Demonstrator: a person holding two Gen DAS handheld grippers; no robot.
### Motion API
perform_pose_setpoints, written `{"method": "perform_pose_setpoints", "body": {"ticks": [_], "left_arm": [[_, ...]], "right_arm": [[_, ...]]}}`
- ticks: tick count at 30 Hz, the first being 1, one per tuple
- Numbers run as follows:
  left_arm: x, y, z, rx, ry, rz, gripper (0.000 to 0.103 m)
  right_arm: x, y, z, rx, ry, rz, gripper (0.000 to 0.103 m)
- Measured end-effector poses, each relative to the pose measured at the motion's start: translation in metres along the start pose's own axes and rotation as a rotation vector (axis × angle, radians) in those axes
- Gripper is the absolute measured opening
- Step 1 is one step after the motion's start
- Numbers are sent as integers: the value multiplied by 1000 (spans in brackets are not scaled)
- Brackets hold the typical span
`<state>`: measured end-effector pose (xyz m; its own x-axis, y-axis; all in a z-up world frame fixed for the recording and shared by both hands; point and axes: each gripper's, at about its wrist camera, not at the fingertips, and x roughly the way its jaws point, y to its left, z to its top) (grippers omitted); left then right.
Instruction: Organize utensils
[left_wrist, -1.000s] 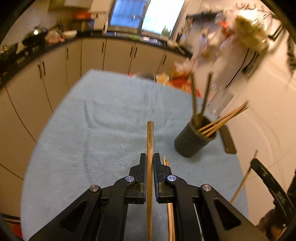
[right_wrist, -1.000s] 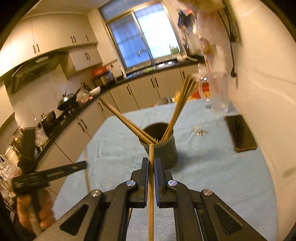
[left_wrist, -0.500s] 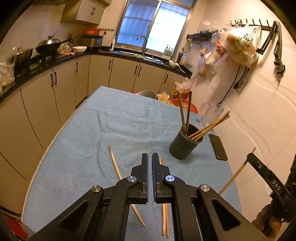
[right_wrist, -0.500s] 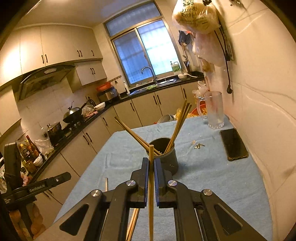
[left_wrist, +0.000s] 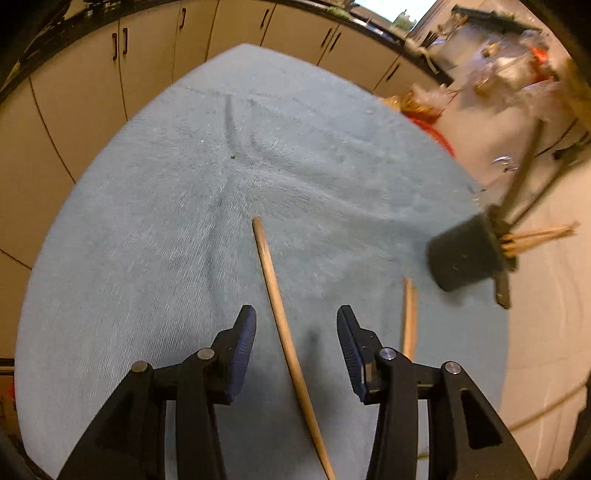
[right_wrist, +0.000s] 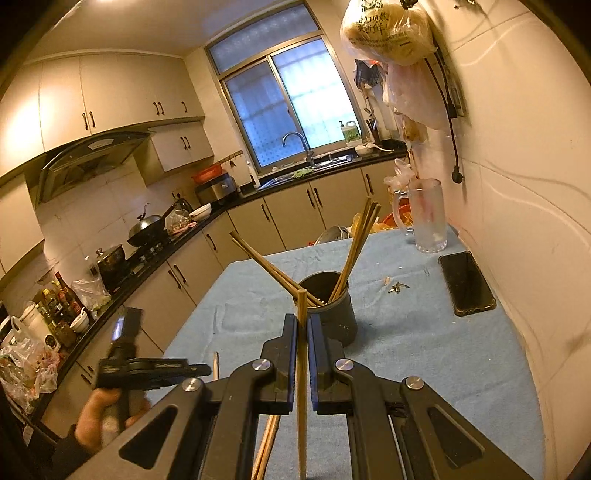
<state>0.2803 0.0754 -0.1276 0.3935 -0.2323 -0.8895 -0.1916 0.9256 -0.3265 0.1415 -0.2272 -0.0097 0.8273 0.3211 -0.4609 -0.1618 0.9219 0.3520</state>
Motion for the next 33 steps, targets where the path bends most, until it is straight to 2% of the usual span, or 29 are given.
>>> {"method": "perform_pose_setpoints", "body": {"ticks": [2, 4, 5, 6, 7, 9, 13, 14, 16, 17, 20, 27, 30, 33], "left_arm": [[13, -3, 10, 4, 22, 23, 44], [29, -5, 20, 3, 37, 77, 39], [33, -4, 22, 3, 36, 88, 32], [33, -6, 26, 13, 18, 101, 31], [38, -10, 29, 35, 25, 142, 28], [41, -13, 32, 53, 6, 199, 10], [43, -19, 30, 92, -17, 220, 9], [41, -19, 29, 88, -14, 202, 8], [23, -16, 26, 50, -48, 107, 7], [6, -17, 22, 48, -92, 68, 7], [-47, -25, 7, 64, -240, 14, 7], [-129, -33, -22, 85, -422, -50, 7], [-158, -39, -40, 107, -510, -38, 7], [-171, -48, -39, 137, -531, -41, 7]], "right_arm": [[3, -2, 1, 3, 4, 0, 6], [7, -3, 2, 4, 8, -2, 6], [8, -4, 2, 5, 10, -2, 6], [10, -6, 3, 7, 14, -1, 6], [11, -7, 3, 10, 14, -2, 6], [13, -9, 5, 13, 17, -4, 6], [16, -11, 6, 13, 20, -4, 6], [17, -11, 6, 15, 20, -5, 6], [17, -11, 7, 12, 24, -4, 6], [17, -11, 7, 13, 21, -5, 6], [14, -11, 7, 15, 16, -7, 6], [11, -2, 5, -1, 12, -10, 6], [4, 1, 7, -9, -3, -6, 6], [-1, 5, 11, -17, -17, -6, 6]]}}
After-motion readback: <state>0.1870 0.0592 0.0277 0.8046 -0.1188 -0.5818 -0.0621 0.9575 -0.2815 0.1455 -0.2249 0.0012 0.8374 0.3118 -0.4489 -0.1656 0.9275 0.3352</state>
